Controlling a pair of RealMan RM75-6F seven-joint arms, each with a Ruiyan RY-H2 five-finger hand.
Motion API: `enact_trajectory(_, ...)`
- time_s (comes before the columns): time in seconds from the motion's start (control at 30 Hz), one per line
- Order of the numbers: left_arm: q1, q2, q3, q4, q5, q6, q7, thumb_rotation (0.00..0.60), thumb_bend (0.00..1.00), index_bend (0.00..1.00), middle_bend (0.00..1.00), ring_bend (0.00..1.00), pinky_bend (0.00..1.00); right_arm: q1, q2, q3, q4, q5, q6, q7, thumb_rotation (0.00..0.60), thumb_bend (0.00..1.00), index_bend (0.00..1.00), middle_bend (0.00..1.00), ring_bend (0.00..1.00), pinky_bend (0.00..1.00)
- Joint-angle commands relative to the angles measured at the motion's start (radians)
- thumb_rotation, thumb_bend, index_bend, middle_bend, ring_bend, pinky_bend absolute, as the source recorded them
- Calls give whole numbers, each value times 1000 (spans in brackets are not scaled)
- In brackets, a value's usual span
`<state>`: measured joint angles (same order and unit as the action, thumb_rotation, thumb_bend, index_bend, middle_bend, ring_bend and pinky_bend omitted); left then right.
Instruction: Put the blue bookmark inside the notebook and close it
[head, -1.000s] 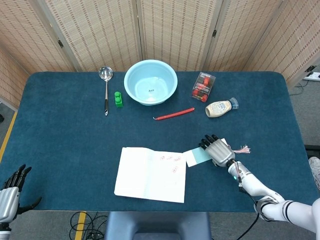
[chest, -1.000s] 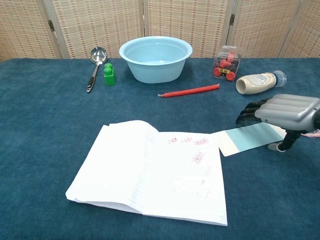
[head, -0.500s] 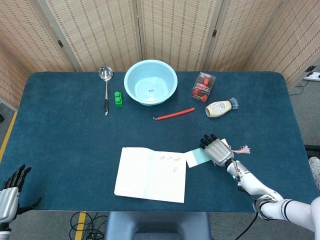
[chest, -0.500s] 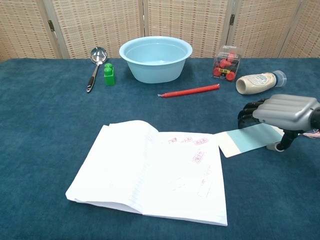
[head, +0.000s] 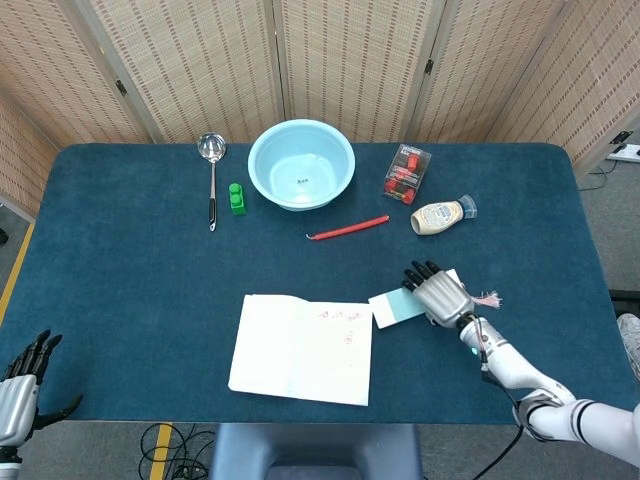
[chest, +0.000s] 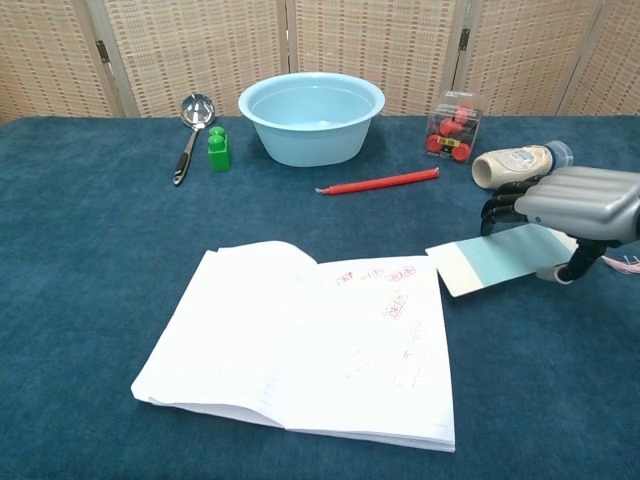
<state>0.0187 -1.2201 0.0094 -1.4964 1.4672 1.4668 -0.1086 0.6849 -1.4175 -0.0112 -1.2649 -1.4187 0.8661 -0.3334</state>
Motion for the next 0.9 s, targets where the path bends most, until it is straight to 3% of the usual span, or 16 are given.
enact_trajectory(0.03,1,2,0,-2,0,2,0,600,239,102,39,95,167,3,27,8,-9,-14,14,3,600,264,292,147,59,160)
enact_trajectory(0.33,3,11,-1,-16,1,9,9,600,239,102,39,95,167,42,98,24,-62,-87,36,-1,600,264,295,151,59,159)
enact_trajectory(0.57,4,17,-1,-31,2,13,19,600,239,102,39,95,167,113,85,-12,-99,-277,63,47,600,264,314,165,59,160)
enact_trajectory(0.9,10,19,1,-29,-5,14,17,600,239,102,39,95,167,242,24,-83,-48,-520,65,100,600,264,315,167,59,156)
